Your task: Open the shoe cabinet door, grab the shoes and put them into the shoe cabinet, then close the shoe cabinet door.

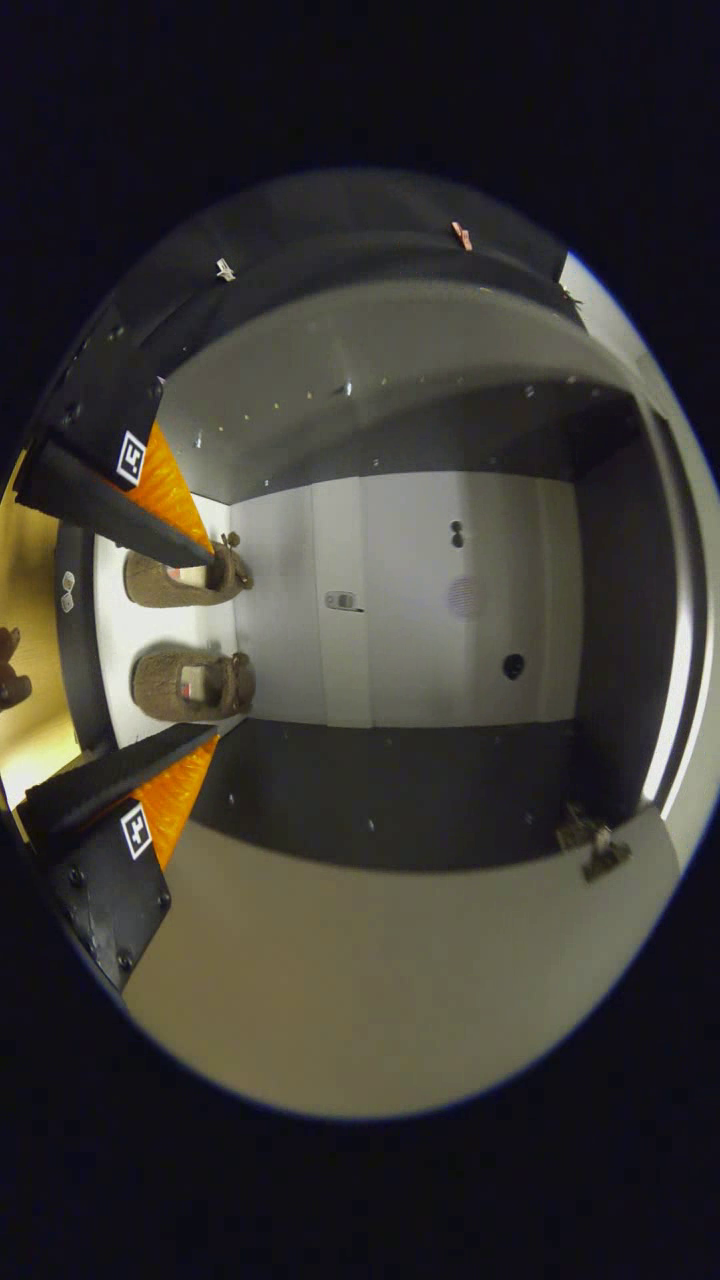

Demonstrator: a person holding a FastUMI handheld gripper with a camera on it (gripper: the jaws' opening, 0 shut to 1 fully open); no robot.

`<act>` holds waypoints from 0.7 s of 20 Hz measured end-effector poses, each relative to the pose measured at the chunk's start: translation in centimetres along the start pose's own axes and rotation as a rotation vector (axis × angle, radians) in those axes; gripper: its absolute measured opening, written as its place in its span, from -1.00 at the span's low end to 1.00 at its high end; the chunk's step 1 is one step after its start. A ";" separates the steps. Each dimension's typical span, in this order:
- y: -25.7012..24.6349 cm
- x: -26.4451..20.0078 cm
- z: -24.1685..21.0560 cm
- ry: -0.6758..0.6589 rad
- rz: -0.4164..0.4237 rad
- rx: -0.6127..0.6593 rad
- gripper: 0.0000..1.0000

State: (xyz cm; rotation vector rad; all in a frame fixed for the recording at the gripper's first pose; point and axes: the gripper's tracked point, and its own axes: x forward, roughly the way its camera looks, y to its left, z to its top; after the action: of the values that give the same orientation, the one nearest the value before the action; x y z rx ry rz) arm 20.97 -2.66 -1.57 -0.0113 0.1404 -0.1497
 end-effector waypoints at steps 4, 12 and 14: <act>-3.1 -7.0 0.6 -0.058 -0.039 0.030 0.97; -10.0 -20.4 1.8 -0.176 -0.046 0.067 0.96; -11.8 -23.6 1.8 -0.199 -0.047 0.070 0.96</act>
State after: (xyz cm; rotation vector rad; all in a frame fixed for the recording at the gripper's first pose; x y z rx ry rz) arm -3.63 -10.78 3.75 0.0398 -0.0641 -0.1990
